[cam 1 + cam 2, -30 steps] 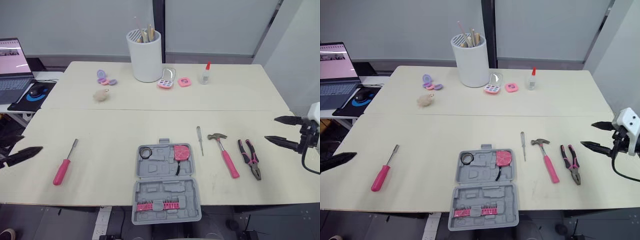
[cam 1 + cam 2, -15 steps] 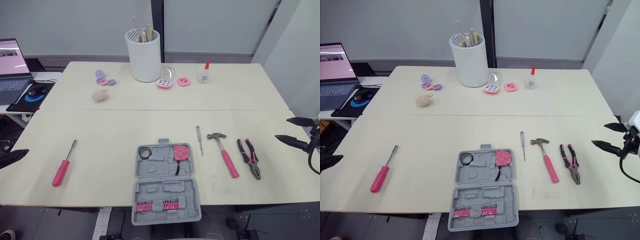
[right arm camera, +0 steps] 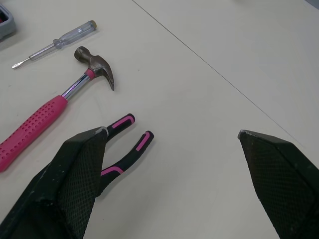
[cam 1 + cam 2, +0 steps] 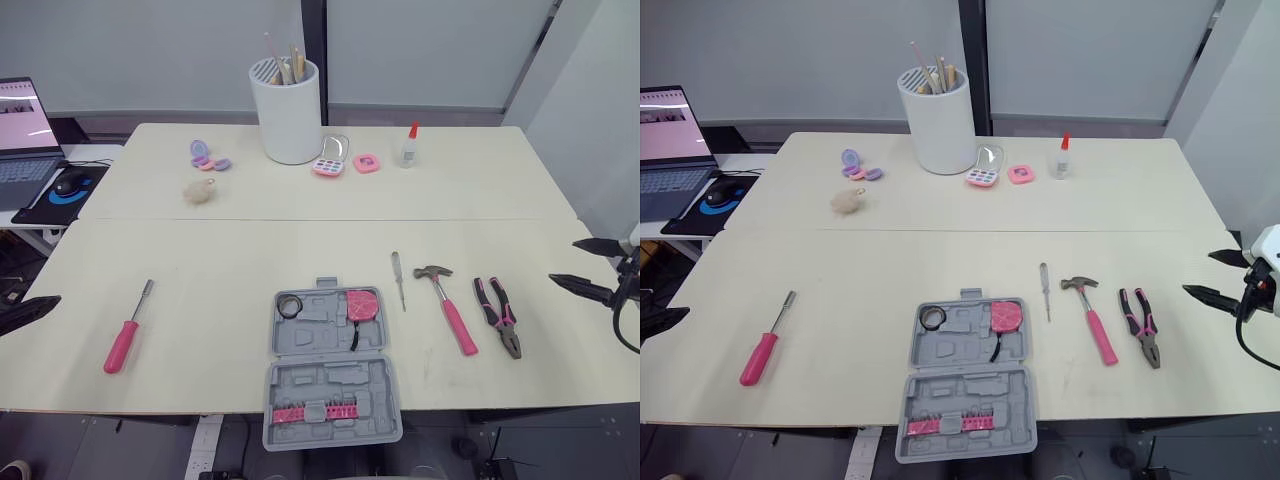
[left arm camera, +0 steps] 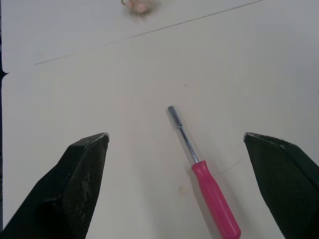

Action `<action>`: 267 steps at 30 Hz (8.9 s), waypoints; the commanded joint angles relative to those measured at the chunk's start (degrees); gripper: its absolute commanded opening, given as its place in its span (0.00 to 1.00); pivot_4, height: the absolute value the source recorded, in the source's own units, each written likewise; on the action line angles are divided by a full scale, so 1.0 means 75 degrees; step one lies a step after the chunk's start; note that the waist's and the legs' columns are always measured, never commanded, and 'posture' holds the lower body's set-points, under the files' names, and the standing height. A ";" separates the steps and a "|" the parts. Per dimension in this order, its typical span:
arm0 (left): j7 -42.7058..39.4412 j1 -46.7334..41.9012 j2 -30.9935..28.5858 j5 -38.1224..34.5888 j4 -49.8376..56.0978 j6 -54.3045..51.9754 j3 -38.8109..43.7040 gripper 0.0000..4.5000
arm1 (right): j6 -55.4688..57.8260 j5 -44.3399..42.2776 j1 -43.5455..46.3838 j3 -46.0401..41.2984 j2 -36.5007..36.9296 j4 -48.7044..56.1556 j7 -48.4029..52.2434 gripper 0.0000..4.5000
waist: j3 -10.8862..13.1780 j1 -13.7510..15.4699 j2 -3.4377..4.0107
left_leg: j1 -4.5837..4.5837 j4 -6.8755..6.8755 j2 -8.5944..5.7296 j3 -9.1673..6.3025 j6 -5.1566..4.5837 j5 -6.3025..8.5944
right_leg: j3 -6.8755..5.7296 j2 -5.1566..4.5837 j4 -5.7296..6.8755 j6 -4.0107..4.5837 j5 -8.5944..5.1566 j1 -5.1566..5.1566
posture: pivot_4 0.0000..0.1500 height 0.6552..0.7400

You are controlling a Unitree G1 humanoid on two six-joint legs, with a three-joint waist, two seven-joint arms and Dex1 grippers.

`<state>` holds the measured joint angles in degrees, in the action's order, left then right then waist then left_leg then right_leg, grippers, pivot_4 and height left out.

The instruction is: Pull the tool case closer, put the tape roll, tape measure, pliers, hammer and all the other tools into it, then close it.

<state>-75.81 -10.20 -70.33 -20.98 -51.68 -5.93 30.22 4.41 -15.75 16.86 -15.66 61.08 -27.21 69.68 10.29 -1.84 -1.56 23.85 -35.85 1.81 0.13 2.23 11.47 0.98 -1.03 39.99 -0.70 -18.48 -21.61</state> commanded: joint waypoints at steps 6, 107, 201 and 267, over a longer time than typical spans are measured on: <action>0.0119 0.0174 0.0173 -0.0236 0.1043 -0.0032 0.0205 1.00 | 0.0014 -0.0052 -0.0223 -0.0253 0.0019 0.0463 -0.0350 0.99 | -0.0001 0.0004 -0.0001 | 0.0001 -0.0001 0.0000 0.0000 0.0000 0.0000 | 0.0000 0.0000 0.0000 0.0000 0.0000 0.0001 | 1.00 1.00; 0.0814 0.0380 0.2764 -0.1543 0.9615 -0.1464 -0.2590 1.00 | 0.3892 0.0859 0.1168 0.3479 -0.0801 0.5912 -0.1090 0.28 | -0.0003 0.0003 0.0001 | -0.0008 -0.0025 0.0026 -0.0014 0.0001 -0.0001 | 0.0094 0.0108 -0.0008 -0.0016 0.0004 0.0017 | 1.00 1.00; -0.0515 0.1725 0.1660 -0.0934 0.8911 -0.0052 -0.1969 1.00 | -0.0775 0.2952 0.1471 0.6109 -0.5990 0.1393 -0.2223 0.00 | -0.0003 0.0001 -0.0018 | 0.0006 -0.0022 0.0100 0.0025 0.0003 0.0003 | 0.0116 0.0136 0.0002 0.0008 0.0018 -0.0034 | 1.00 1.00; -0.1186 0.0521 -0.0631 0.0030 -0.0466 0.0400 0.0338 1.00 | 0.1316 -0.0275 -0.0010 0.0409 0.0350 0.1449 0.0913 1.00 | -0.0014 -0.0015 -0.0039 | 0.0000 0.0012 0.0123 0.0176 0.0007 0.0009 | 0.0175 0.0128 0.0006 0.0030 0.0013 -0.0092 | 1.00 1.00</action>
<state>-84.52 -5.70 -74.28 -20.95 -54.81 -3.83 32.62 15.31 -17.72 15.76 -11.69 62.89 -16.44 76.94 10.18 -1.95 -1.86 23.85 -35.76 2.73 1.45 2.28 11.53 2.29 -0.07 40.04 -0.47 -18.39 -22.30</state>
